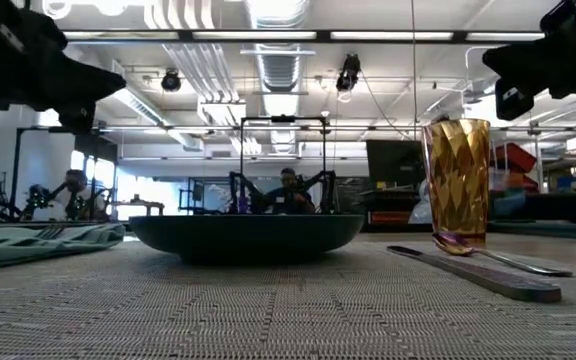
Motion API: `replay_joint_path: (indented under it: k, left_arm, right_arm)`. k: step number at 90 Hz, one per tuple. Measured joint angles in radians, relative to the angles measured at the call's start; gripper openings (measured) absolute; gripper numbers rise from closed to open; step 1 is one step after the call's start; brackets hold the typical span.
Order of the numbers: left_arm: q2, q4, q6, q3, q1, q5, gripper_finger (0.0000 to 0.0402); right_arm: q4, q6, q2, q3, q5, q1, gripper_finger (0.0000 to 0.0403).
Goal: Set table place
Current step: Adjust the red cup
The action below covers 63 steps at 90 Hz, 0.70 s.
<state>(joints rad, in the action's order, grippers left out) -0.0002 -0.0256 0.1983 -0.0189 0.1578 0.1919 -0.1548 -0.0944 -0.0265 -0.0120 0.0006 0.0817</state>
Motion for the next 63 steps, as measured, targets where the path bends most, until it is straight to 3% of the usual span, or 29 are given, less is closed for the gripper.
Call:
replay_joint_path:
  k: [5, 11, 28, 63]
  left_arm:
    - [0.0, 0.001, 0.007, 0.009, -0.065, -0.118, 0.0002]
    - [0.006, 0.009, 0.011, 0.009, -0.132, -0.182, 0.0002]
    - [0.0, 0.01, 0.002, 0.009, -0.234, -0.188, 0.0007]
    - [0.022, 0.01, -0.025, 0.009, -0.238, -0.181, 0.0002]
  right_arm:
    - [0.0, 0.0, 0.0, 0.0, 0.0, 0.0, 0.0003]
    - [0.0, -0.001, 0.0, 0.0, -0.001, 0.0, 0.0004]
    - [0.016, -0.013, 0.0, 0.0, -0.002, 0.0, 0.0003]
    - [0.073, 0.0, -0.001, 0.001, -0.001, 0.0, 0.0002]
